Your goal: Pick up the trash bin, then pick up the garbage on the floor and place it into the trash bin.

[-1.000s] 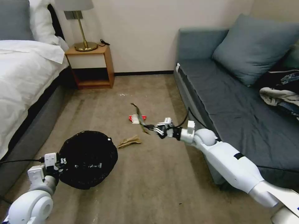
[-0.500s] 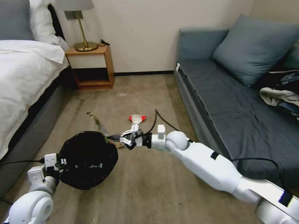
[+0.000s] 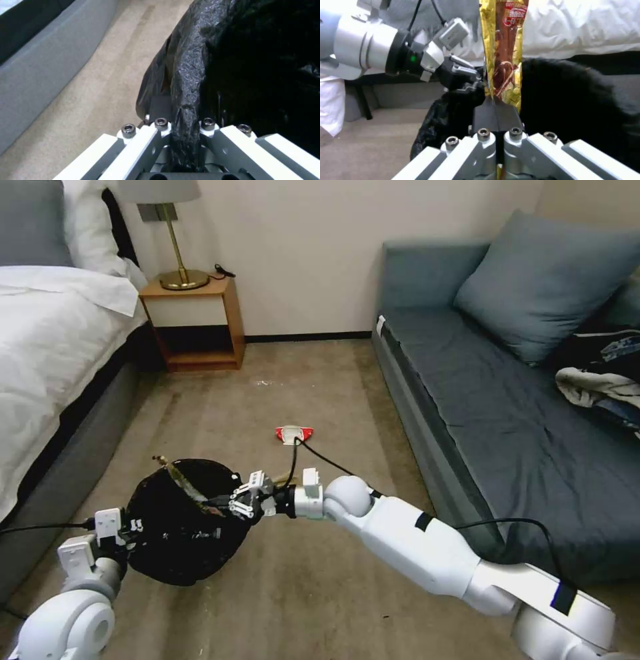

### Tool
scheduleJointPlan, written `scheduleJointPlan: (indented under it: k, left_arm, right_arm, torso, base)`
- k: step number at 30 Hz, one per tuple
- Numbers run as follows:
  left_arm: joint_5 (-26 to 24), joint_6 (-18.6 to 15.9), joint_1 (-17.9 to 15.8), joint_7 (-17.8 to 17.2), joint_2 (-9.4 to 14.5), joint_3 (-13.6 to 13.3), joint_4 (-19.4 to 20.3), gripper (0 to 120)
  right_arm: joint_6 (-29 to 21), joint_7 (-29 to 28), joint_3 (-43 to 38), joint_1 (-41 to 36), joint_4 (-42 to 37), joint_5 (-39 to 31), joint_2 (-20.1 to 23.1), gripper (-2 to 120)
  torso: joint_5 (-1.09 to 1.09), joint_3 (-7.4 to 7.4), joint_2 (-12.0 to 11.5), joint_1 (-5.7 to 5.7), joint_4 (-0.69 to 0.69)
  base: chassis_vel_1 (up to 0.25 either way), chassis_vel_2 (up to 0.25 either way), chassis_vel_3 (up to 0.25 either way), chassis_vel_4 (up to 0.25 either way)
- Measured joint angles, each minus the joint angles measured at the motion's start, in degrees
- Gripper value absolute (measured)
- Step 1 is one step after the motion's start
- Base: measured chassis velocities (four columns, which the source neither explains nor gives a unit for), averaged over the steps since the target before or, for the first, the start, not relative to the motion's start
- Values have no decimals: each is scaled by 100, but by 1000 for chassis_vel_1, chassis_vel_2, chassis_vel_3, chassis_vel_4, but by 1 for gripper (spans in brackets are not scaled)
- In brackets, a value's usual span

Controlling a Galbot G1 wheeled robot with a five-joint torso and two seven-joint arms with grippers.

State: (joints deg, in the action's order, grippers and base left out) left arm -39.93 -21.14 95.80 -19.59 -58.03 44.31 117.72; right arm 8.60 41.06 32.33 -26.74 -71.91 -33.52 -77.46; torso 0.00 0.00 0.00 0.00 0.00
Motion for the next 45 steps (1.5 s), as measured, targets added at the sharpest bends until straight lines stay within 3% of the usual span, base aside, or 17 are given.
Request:
scheduleJointPlan:
  k: [9,15,17,19,23,24,28,30,33,34,37,40,42,43,45]
  left_arm:
    - [3,-4,10,0,-4,-1,26,3]
    - [0,-4,36,0,16,12,33,3]
    - [0,-4,47,0,16,13,33,3]
    - [0,-4,47,0,15,13,33,3]
    - [1,-4,51,0,24,10,33,3]
    - [1,-4,51,0,24,10,33,3]
    - [-13,-4,64,0,55,28,35,3]
    - [-14,-4,68,0,56,32,37,3]
    - [-34,0,115,1,49,77,74,3]
    - [-34,0,115,1,49,77,74,3]
    - [-34,13,145,1,43,91,85,3]
    - [-34,18,151,1,44,95,94,3]
    - [-35,30,165,4,77,98,111,3]
    - [-35,30,165,4,77,98,111,3]
    - [-53,35,166,6,107,106,129,3]
  right_arm:
    - [147,-358,206,-14,461,180,-469,1]
    - [171,-442,264,-50,495,337,-459,18]
    - [157,-492,271,-85,421,349,-395,30]
    - [159,-494,271,-90,416,352,-385,32]
    - [196,-499,194,-114,268,328,-173,52]
    - [196,-499,194,-114,268,328,-173,52]
    - [406,-454,-268,-190,-107,231,321,71]
    - [418,-466,-299,-198,-129,230,346,71]
    - [622,-1190,-990,-502,-575,226,738,90]
    - [622,-1190,-990,-502,-575,226,738,90]
    - [705,-2245,-1545,-964,-1200,226,935,99]
    - [726,-2576,-1676,-1122,-1407,241,970,99]
    - [842,-3556,-1881,-1522,-1842,534,1049,100]
    - [842,-3556,-1881,-1522,-1842,534,1049,100]
    - [968,-4629,-2198,-2278,-2416,1345,1126,100]
  torso:
    - [0,0,0,0,1]
    - [0,0,0,0,0]
    - [0,0,0,0,0]
    - [0,0,0,0,0]
    - [1,0,0,0,0]
    - [1,0,0,0,0]
    - [1,0,0,0,-1]
    - [1,0,0,0,-1]
    - [1,0,1,0,-1]
    - [1,0,1,0,-1]
    - [2,0,0,0,-1]
    - [2,0,0,0,-1]
    - [2,0,0,0,0]
    - [2,0,0,0,0]
    - [3,-1,1,0,-1]
  base:
    - [0,0,0,0]
    - [0,0,0,0]
    - [0,0,0,0]
    - [0,0,0,0]
    - [0,0,0,0]
    - [0,0,0,0]
    - [0,0,0,0]
    - [0,0,0,0]
    - [0,0,0,0]
    - [0,0,0,0]
    - [0,0,0,0]
    - [0,0,0,0]
    - [0,0,0,0]
    - [0,0,0,0]
    - [0,0,0,0]
